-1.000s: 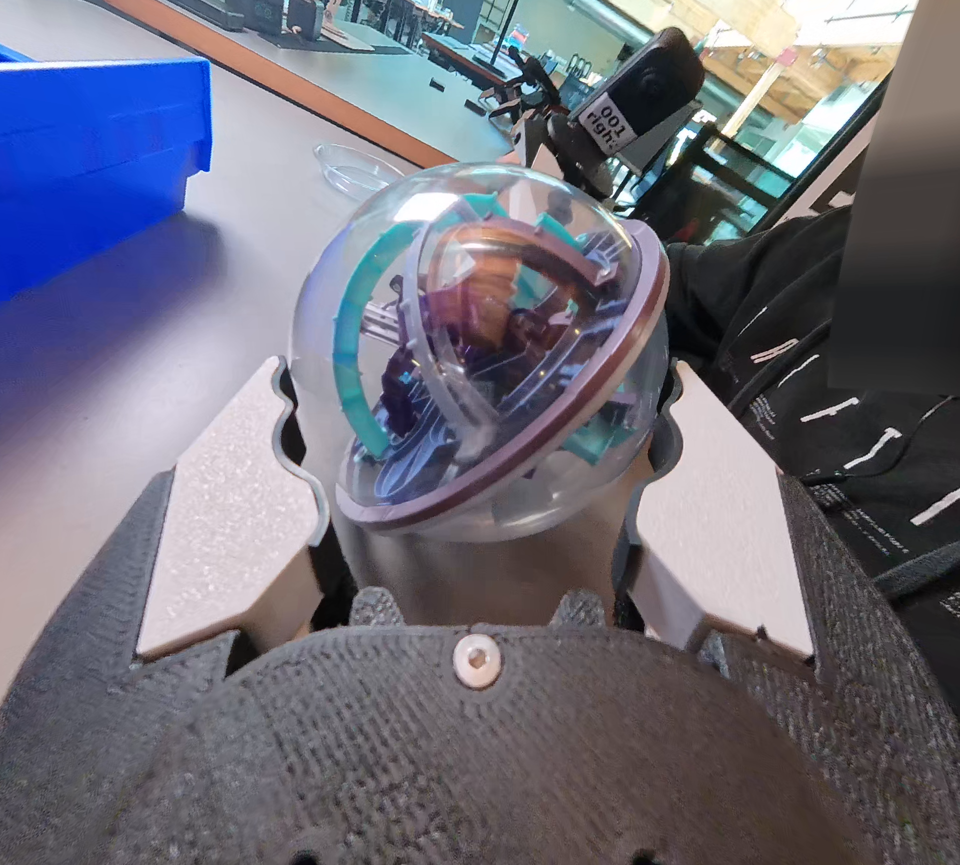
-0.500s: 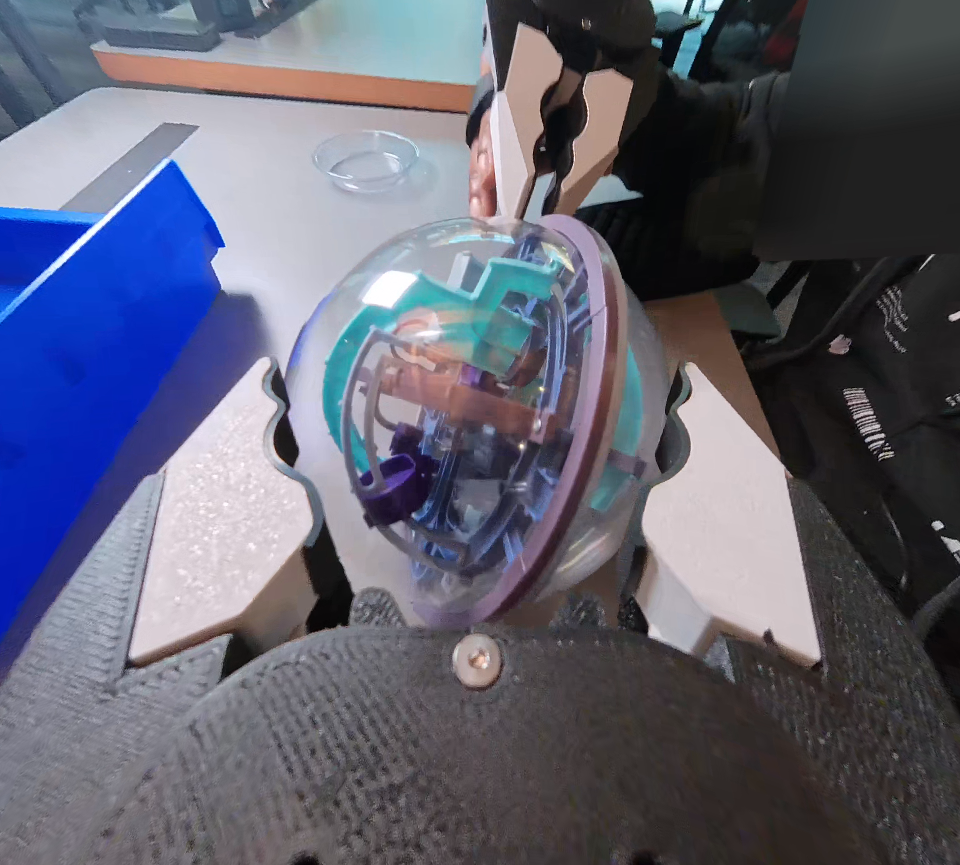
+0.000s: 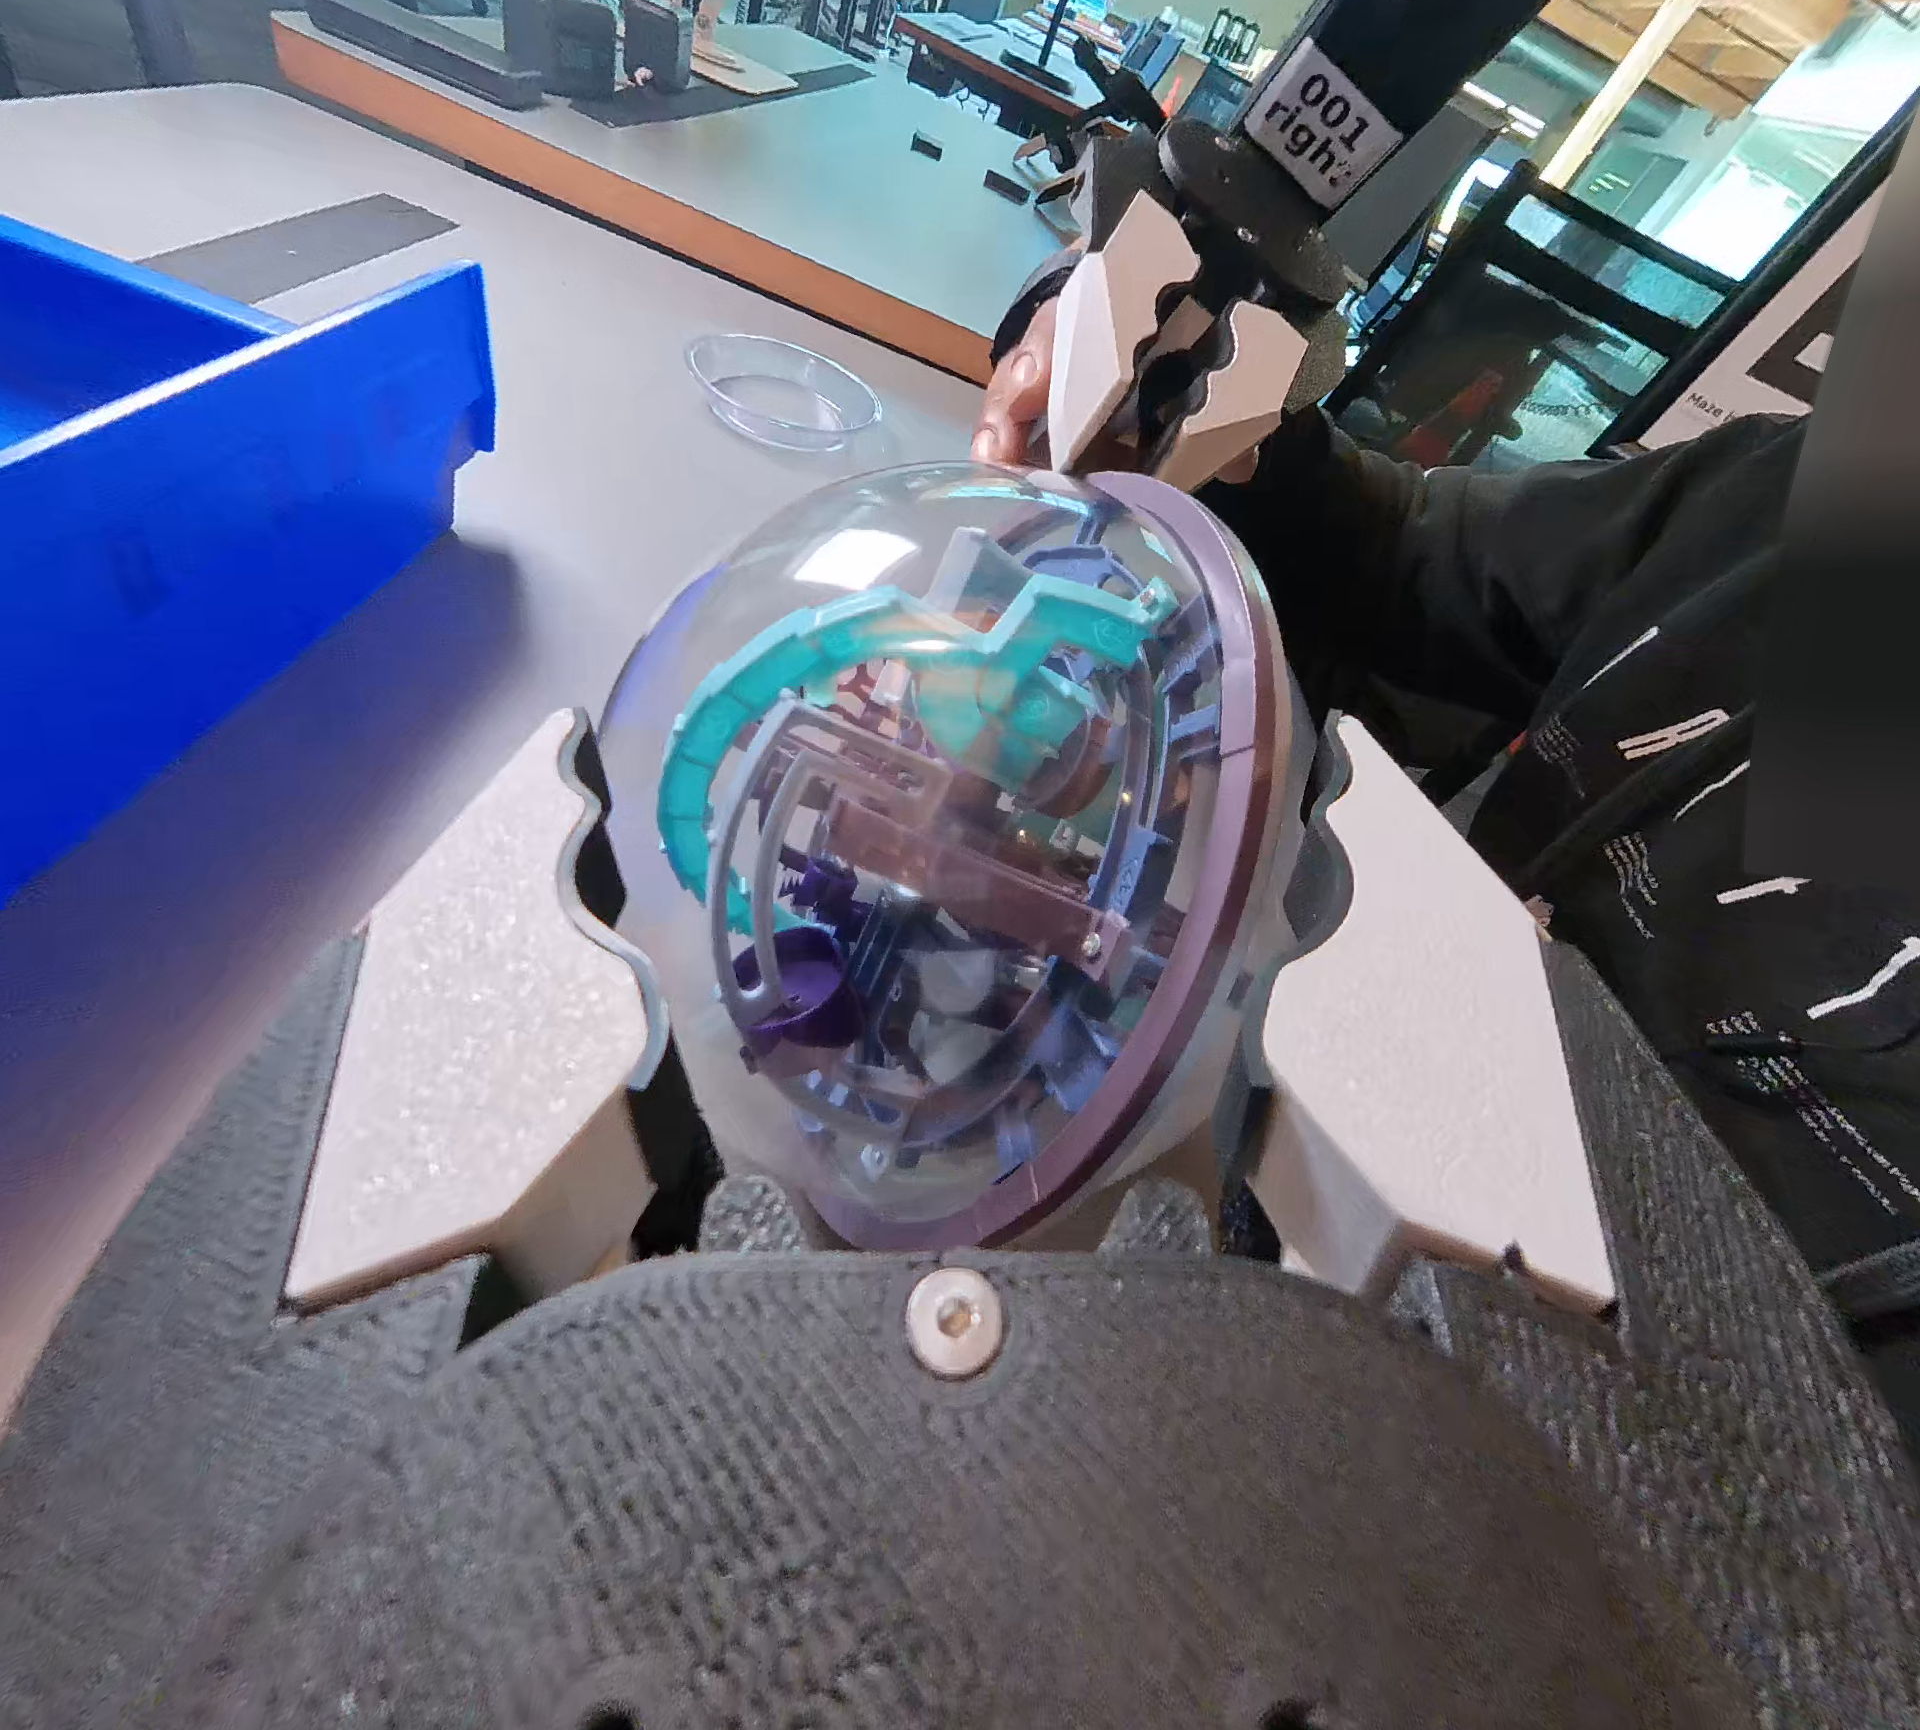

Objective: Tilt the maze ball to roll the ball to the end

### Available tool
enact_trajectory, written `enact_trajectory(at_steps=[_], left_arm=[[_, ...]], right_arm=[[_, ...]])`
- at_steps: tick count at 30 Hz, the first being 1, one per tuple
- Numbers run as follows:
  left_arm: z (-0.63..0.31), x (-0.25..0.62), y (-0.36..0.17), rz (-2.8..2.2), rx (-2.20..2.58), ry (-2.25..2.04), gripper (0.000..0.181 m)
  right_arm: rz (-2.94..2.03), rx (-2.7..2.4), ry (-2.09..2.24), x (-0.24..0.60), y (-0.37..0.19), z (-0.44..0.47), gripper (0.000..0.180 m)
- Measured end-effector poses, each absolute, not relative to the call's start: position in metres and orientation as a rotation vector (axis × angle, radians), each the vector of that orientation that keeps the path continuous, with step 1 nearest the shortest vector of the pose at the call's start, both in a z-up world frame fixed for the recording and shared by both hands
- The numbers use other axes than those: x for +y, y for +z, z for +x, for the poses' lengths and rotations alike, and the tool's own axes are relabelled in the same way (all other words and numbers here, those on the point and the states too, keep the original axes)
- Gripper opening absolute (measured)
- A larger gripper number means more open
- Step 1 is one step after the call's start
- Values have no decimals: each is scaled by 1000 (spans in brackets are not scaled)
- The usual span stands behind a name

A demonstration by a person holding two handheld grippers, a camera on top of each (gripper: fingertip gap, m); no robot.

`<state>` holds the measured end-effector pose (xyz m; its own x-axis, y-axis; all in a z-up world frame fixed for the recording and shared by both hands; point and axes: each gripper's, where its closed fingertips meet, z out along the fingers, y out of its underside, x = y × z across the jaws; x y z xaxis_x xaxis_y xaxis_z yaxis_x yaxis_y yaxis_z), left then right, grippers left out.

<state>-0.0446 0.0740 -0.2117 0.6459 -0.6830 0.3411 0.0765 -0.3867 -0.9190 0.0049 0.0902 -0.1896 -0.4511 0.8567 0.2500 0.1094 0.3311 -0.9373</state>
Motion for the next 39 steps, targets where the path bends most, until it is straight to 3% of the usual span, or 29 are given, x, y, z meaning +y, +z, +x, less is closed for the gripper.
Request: enact_trajectory(at_steps=[10, 21, 39], left_arm=[[-40, 61, -213, -1727, 617, -862, 131], [-34, 46, -211, -1602, 735, -868, 129], [-54, 45, -216, -1590, 673, -945, 125]], right_arm=[[-777, -1925, 1033, 107, -233, 22, 30], [-680, -1906, 1124, 87, -250, 30, 7], [-835, -1831, 1300, 86, -237, 23, 7]])
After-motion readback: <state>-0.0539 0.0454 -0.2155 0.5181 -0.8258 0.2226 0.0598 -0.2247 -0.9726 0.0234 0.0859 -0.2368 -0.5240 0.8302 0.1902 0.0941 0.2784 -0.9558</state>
